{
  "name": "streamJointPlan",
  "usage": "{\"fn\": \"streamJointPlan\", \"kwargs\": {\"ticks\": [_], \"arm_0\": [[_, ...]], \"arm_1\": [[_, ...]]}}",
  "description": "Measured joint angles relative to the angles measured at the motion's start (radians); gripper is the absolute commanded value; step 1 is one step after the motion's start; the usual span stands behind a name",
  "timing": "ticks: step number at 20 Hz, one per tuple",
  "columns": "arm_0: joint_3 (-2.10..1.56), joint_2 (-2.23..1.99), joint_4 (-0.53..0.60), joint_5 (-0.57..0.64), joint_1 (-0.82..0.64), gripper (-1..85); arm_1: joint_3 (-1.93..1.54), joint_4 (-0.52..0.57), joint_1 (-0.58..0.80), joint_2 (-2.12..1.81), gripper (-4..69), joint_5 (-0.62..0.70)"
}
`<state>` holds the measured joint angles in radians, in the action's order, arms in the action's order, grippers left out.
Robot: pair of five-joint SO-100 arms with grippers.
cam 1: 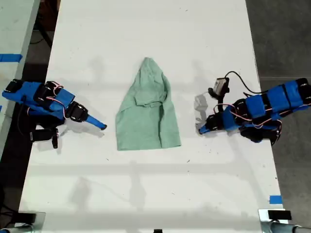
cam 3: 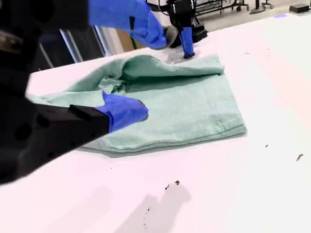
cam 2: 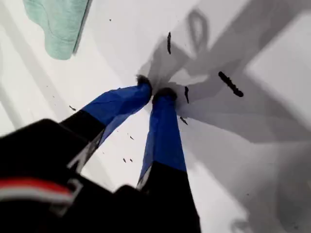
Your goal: Fold t shirt
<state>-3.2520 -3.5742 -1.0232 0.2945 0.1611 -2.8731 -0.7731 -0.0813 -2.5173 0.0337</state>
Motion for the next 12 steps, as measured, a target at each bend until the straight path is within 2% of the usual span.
{"fn": "streamJointPlan", "kwargs": {"ticks": [2,4,6,7,9,12], "arm_0": [[0.000,0.000,0.000,0.000,0.000,19.2],[0.000,0.000,0.000,0.000,0.000,19.2],[0.000,0.000,0.000,0.000,0.000,19.0],[0.000,0.000,0.000,0.000,0.000,18.2],[0.000,0.000,0.000,0.003,0.000,16.4],[0.000,0.000,0.000,0.003,0.000,15.6]], "arm_1": [[-0.035,-0.011,0.000,-0.071,1.7,-0.063],[-0.092,-0.080,0.000,-0.215,-0.5,-0.083],[-0.164,-0.218,0.005,-0.445,3.3,-0.072],[-0.176,-0.339,0.015,-0.584,4.6,-0.058],[-0.178,-0.515,0.061,-0.882,4.9,0.091],[-0.178,-0.558,0.135,-0.959,4.9,0.341]]}}
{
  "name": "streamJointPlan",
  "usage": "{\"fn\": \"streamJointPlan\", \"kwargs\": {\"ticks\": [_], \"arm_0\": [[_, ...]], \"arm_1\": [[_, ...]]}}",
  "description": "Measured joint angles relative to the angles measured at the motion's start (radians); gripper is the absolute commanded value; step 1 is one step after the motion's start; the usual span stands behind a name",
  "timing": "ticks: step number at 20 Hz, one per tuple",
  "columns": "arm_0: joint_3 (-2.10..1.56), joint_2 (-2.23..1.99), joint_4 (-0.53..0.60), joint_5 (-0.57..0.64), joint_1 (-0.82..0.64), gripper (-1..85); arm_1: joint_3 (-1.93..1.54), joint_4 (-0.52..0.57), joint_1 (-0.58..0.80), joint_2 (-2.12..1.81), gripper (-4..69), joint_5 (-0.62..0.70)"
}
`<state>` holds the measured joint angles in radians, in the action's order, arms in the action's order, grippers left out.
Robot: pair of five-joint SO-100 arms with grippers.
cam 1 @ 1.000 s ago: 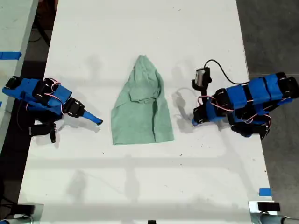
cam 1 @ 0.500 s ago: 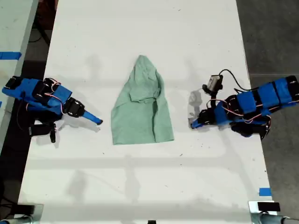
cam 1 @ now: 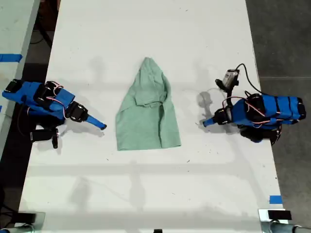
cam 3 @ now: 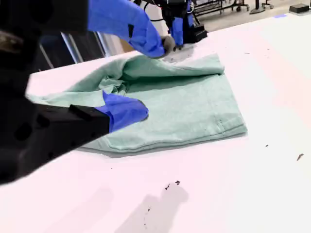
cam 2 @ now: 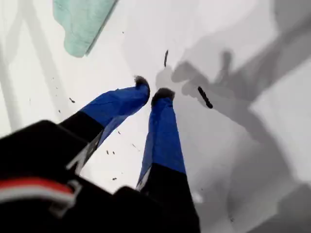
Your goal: Fold t shirt
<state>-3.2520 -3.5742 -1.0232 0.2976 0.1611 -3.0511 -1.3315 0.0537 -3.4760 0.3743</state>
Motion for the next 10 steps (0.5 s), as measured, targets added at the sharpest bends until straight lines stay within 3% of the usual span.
{"fn": "streamJointPlan", "kwargs": {"ticks": [6,10], "arm_0": [[0.000,0.000,0.000,0.000,0.000,15.1],[0.000,0.000,0.000,0.000,0.000,15.1]], "arm_1": [[0.000,-0.002,0.014,-0.011,4.4,0.348],[0.000,-0.002,0.014,-0.011,4.4,0.370]]}}
